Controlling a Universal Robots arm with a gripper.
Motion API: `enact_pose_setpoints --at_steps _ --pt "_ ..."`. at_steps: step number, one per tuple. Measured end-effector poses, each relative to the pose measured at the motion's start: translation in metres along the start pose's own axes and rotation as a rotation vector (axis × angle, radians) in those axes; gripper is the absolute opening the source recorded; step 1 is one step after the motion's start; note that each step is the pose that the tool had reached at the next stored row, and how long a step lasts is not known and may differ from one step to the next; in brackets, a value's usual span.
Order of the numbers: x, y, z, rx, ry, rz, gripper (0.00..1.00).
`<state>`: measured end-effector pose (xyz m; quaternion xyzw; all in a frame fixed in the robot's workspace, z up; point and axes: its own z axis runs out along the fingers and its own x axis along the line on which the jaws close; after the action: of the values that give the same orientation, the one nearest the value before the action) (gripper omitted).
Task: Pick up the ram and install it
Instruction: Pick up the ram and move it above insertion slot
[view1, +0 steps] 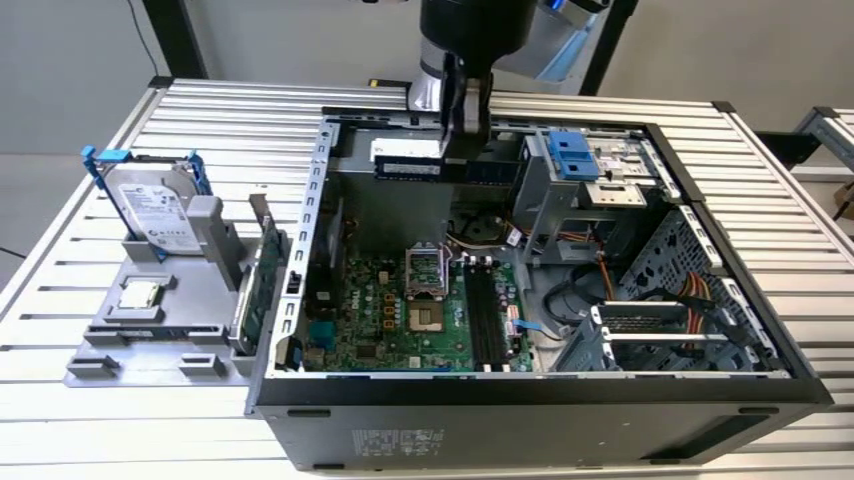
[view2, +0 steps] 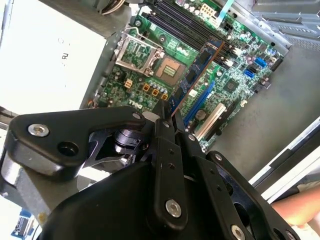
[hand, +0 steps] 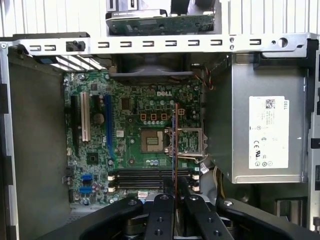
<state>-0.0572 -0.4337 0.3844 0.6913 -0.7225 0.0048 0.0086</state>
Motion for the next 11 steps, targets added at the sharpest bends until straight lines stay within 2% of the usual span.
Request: enact_pose_setpoints --at_steps 11 --pt "-0.0083 -0.0077 -0.0002 0.0000 0.0001 0.000 0.00"
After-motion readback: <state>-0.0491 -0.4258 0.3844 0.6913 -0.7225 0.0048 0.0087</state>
